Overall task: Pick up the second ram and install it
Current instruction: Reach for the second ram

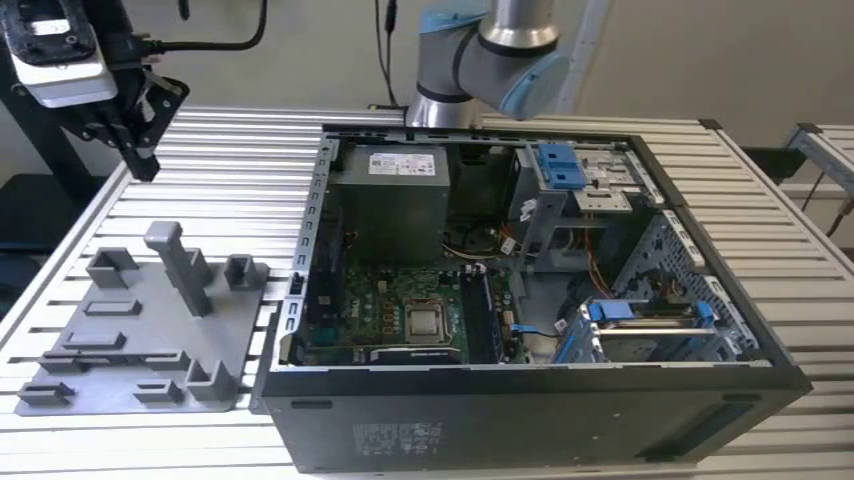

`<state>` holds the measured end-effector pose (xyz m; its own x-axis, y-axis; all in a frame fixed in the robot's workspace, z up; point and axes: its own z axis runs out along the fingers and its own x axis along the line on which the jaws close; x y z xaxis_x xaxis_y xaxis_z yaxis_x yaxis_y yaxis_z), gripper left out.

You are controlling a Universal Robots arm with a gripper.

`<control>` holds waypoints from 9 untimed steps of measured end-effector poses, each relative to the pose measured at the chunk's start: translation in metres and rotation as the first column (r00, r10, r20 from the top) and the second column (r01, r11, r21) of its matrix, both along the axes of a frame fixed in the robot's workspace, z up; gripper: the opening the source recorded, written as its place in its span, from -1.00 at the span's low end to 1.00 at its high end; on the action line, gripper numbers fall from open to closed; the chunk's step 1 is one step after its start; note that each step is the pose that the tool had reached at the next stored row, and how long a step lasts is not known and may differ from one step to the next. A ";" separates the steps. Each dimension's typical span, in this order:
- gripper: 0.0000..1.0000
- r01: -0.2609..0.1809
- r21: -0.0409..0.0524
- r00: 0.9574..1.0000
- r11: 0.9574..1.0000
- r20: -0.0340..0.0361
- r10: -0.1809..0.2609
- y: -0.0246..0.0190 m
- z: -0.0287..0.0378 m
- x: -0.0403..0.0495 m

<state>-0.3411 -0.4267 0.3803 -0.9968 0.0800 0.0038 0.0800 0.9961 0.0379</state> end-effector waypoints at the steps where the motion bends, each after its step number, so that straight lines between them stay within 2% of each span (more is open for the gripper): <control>1: -0.79 0.000 0.000 1.000 1.000 0.000 0.000 -0.0002 -0.0001 -0.0028; 9: -0.79 0.000 0.000 1.000 1.000 0.000 0.000 -0.0011 -0.0005 -0.0220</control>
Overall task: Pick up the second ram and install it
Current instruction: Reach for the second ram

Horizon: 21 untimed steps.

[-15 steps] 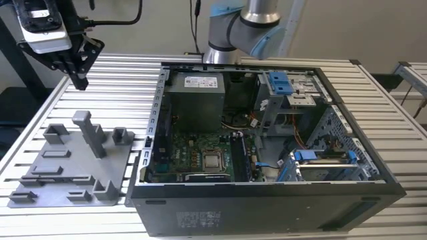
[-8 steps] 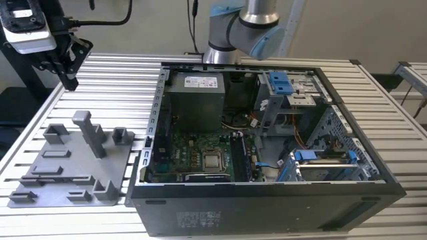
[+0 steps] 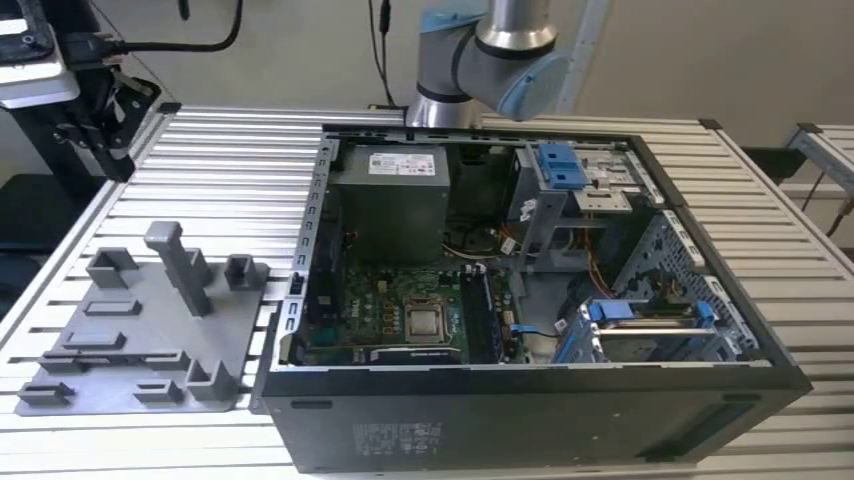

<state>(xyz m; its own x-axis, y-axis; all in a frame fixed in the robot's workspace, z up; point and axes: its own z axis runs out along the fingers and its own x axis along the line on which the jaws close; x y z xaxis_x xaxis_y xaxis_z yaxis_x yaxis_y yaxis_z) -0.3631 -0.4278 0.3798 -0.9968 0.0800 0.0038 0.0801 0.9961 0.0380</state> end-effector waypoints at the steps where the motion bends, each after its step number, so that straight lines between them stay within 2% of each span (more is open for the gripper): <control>1: -0.79 0.000 0.000 1.000 1.000 0.000 0.000 -0.0001 0.0000 -0.0017; 8: -0.79 0.000 -0.002 1.000 1.000 -0.002 0.000 -0.0002 -0.0009 -0.0089; 17: -0.79 -0.001 -0.032 1.000 0.999 -0.004 0.001 -0.0002 -0.0036 -0.0230; 21: -0.79 -0.002 -0.033 1.000 0.999 -0.004 0.002 -0.0002 -0.0036 -0.0232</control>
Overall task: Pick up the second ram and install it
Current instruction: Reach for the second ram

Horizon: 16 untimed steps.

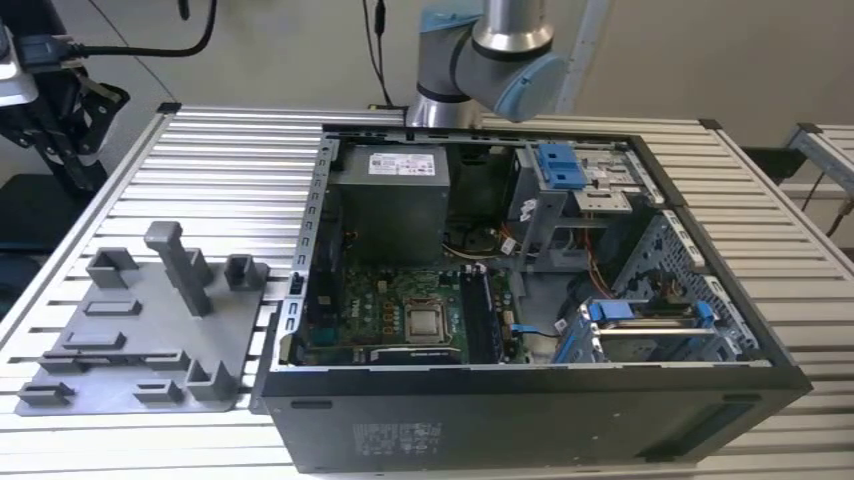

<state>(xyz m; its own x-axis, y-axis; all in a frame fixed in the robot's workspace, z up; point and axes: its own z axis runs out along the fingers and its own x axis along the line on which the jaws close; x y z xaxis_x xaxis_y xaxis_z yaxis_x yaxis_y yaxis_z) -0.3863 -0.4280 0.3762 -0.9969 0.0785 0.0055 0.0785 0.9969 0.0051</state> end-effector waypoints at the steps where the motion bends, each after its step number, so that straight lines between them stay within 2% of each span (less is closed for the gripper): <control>1: -0.79 0.000 0.000 1.000 1.000 0.000 0.000 0.0000 0.0000 0.0000; 9: -0.79 0.000 0.000 1.000 1.000 0.000 0.000 0.0000 0.0000 -0.0002; 16: -0.79 -0.009 0.000 1.000 1.000 0.000 0.009 0.0000 0.0000 -0.0103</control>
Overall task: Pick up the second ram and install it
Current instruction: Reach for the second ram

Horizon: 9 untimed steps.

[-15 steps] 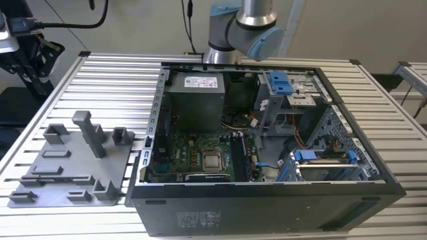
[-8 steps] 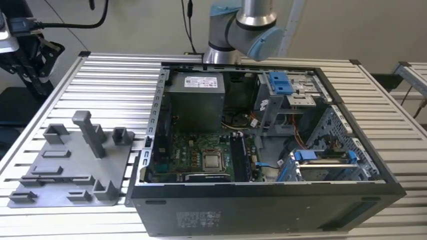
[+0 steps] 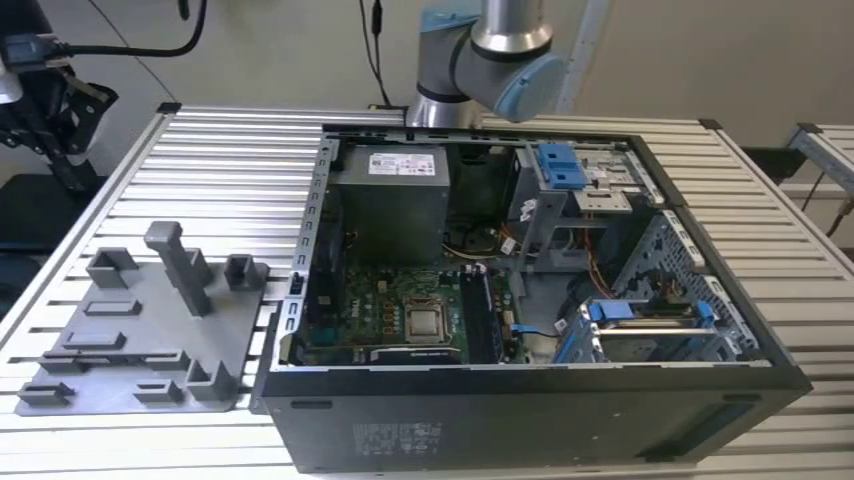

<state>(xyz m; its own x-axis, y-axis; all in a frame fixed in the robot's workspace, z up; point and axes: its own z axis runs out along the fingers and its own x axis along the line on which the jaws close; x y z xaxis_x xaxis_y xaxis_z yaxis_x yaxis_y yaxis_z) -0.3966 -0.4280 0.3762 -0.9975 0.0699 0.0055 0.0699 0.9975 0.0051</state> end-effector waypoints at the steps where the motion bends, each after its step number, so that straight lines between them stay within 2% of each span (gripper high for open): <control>1: -0.79 -0.008 0.000 1.000 1.000 0.000 0.008 0.0000 0.0000 -0.0007; 6: -0.79 -0.079 0.000 0.997 0.997 0.000 0.079 0.0000 -0.0001 -0.0018; 9: -0.79 -0.082 0.000 0.997 0.997 0.000 0.082 0.0000 -0.0001 -0.0019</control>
